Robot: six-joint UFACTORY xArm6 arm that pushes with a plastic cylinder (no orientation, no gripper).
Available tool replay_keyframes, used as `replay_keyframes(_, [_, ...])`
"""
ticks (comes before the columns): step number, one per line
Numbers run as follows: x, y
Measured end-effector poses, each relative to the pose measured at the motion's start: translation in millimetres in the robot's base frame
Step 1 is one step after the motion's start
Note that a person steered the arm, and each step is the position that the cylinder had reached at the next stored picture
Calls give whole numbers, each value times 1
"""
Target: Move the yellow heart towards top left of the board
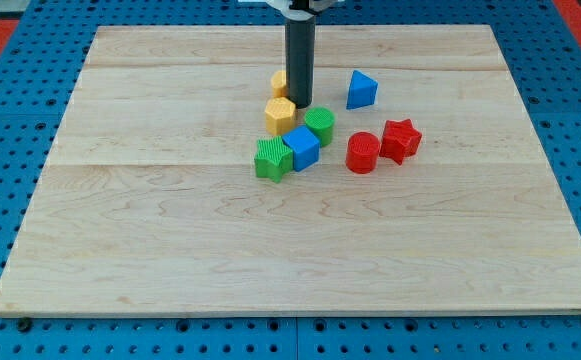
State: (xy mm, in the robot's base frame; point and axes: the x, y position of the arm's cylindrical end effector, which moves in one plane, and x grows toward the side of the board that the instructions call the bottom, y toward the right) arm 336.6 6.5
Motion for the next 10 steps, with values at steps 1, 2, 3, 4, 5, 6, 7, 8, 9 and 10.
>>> replay_keyframes(1, [-33, -58])
replay_keyframes(2, [-75, -84])
replay_keyframes(3, [-76, -12])
replay_keyframes(4, [-116, -59])
replay_keyframes(5, [-139, -163])
replay_keyframes(6, [-129, -127])
replay_keyframes(7, [-126, -58])
replay_keyframes(8, [-111, -95])
replay_keyframes(9, [-102, -135])
replay_keyframes(10, [-84, -128])
